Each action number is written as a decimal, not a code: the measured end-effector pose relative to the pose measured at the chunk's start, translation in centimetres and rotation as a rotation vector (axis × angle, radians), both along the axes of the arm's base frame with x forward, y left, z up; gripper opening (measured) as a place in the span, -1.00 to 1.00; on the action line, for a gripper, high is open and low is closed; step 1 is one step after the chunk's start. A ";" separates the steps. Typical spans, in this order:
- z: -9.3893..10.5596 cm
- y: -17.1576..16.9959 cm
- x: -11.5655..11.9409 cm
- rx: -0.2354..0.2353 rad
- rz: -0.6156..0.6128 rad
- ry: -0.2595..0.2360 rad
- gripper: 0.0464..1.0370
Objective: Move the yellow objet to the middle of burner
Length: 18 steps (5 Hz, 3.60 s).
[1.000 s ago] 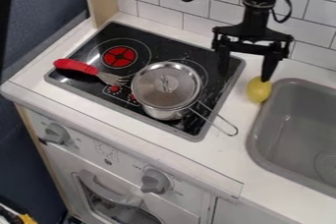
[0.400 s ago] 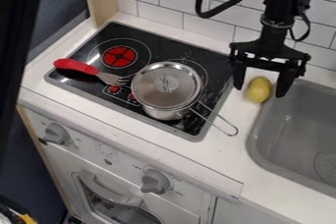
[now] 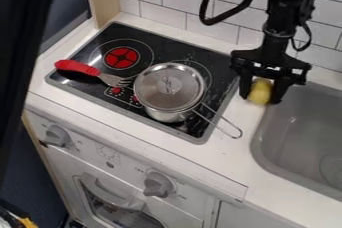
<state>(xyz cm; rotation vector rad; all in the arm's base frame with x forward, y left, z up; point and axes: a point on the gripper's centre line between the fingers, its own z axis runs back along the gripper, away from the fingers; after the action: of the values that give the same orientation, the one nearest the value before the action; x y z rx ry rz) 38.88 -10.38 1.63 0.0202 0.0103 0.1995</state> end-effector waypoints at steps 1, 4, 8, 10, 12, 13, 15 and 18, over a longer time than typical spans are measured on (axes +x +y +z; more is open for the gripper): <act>0.1 -0.3 0.2 -0.003 -0.039 0.047 0.19; 3.7 3.0 0.2 -0.011 0.035 -0.010 0.19; 4.4 15.1 0.0 -0.009 0.420 -0.122 0.19; 2.8 18.4 -0.1 0.024 0.543 -0.080 0.19; 2.0 19.3 -0.7 0.046 0.603 -0.050 0.19; 0.7 19.1 -1.1 0.047 0.602 0.008 0.19; 0.6 18.9 -1.0 0.024 0.590 0.035 0.29; 1.9 18.5 -0.4 -0.019 0.528 0.050 0.94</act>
<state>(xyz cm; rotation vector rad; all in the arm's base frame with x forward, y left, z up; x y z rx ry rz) 38.43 8.08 3.48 0.0030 0.0678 0.7267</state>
